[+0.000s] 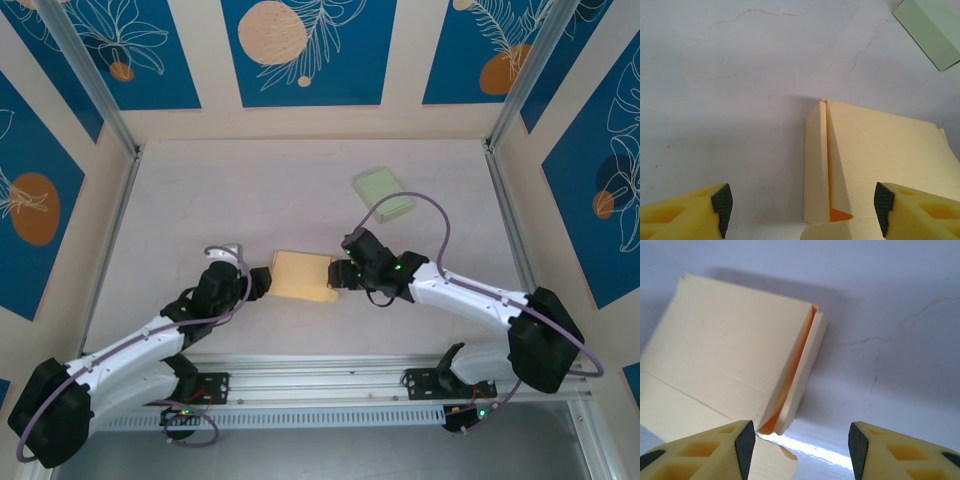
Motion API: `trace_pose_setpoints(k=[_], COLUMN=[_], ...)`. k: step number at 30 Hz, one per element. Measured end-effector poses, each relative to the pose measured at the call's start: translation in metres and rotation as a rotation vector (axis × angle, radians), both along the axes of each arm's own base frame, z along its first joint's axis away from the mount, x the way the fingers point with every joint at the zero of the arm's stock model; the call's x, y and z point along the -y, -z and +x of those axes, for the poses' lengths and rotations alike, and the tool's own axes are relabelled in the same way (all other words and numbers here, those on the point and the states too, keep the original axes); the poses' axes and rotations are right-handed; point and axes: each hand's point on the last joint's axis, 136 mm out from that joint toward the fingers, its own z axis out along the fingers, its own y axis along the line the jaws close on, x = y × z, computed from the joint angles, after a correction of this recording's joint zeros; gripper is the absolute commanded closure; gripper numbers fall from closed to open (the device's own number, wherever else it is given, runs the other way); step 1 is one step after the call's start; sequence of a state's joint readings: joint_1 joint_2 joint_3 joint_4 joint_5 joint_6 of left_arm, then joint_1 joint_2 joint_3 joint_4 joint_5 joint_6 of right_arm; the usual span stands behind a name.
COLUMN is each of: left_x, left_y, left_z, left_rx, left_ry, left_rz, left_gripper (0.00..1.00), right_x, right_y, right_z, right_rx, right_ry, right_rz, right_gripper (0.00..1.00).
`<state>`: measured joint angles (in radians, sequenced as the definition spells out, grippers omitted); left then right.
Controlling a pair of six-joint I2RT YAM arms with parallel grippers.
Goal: Fold the paper box
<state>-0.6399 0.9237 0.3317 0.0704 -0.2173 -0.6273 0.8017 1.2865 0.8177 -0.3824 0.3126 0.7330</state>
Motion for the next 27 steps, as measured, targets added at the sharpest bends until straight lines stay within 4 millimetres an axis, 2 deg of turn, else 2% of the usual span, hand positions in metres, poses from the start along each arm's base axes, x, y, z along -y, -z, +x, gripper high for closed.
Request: trace_pose_setpoints(k=[4,7,10,16,22,27], left_x=[0.005,0.008,0.007,0.002,0.021,0.037], left_y=[0.022,0.036,0.041,0.029,0.016,0.023], left_z=[-0.001,-0.002,0.002,0.020,0.038,0.047], left_rx=[-0.070,-0.125,-0.147,-0.130,-0.116,-0.152], left_ry=[0.026,0.039,0.039,0.024,0.104,0.167], left_rz=[0.025,0.044,0.048,0.018,-0.013,-0.019], left_gripper=[0.25,0.26,0.27,0.28,0.27,0.40], right_x=[0.012,0.023,0.029,0.018,0.002,-0.007], right_y=[-0.009,0.001,0.015,0.029,0.035,0.040], right_z=[0.013,0.019,0.020,0.017,0.020,0.018], right_rx=[-0.002,-0.043,-0.093,-0.160,-0.202,-0.231], right_ry=[0.059,0.103,0.129,0.115,0.101,0.103], right_rz=[0.085,0.144,0.205,0.297,0.374,0.411], right_gripper=[0.44,0.42,0.41,0.41,0.37,0.27])
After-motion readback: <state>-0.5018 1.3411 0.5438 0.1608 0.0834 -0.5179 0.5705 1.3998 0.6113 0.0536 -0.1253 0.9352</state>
